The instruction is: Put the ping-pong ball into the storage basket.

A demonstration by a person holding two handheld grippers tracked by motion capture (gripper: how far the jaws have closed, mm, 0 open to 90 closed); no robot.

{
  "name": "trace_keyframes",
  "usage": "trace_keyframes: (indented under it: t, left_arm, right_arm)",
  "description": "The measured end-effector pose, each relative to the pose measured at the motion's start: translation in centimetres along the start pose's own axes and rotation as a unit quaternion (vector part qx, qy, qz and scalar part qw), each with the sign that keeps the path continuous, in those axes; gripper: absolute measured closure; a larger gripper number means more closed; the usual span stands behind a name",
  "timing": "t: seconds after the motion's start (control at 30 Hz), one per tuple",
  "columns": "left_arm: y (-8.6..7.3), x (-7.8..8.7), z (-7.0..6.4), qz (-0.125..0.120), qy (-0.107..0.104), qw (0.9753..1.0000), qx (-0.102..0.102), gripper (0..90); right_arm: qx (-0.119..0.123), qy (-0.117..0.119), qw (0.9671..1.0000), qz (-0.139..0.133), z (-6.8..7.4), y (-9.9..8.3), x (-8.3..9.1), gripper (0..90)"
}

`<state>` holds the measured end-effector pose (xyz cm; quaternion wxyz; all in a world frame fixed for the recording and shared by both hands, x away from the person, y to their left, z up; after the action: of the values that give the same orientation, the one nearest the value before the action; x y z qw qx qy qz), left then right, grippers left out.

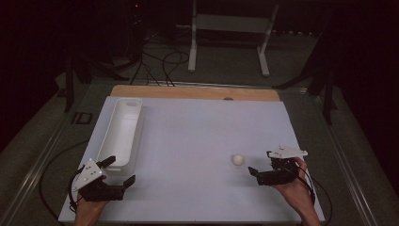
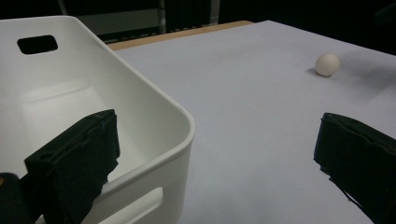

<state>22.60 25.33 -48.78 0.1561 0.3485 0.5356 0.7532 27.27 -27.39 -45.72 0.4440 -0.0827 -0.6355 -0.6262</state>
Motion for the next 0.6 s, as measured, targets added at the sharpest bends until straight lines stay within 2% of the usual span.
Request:
trace_keyframes:
  t: [0.2, 0.47, 0.6]
  left_arm:
    - [0.0, 0.0, 0.0, -0.001, -0.001, 1.0, 0.002, 0.8]
    - [0.0, 0.0, 0.0, -0.001, -0.002, 1.0, 0.001, 0.8]
    - [0.0, 0.0, 0.0, -0.001, -0.002, 1.0, 0.001, 0.8]
  right_arm:
    - [0.006, -0.009, 0.9998, 0.014, 0.1, 0.7, -0.2, 7.3]
    - [0.011, -0.011, 0.9993, 0.033, 0.2, 1.5, -0.5, 7.3]
    - [0.014, -0.01, 0.9986, 0.051, 0.4, 2.2, -0.8, 7.3]
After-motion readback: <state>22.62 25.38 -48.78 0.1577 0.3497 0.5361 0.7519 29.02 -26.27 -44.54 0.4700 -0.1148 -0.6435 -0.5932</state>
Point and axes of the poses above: each handheld gripper's, and its own axes: x roughly backward along the jaws, y roughly out of its top, z roughly to its left, the point moved 1 cm from there along -x, roughly forward along the jaws, and after that the axes turned 15 degrees about -x, right-handed, at the moved point
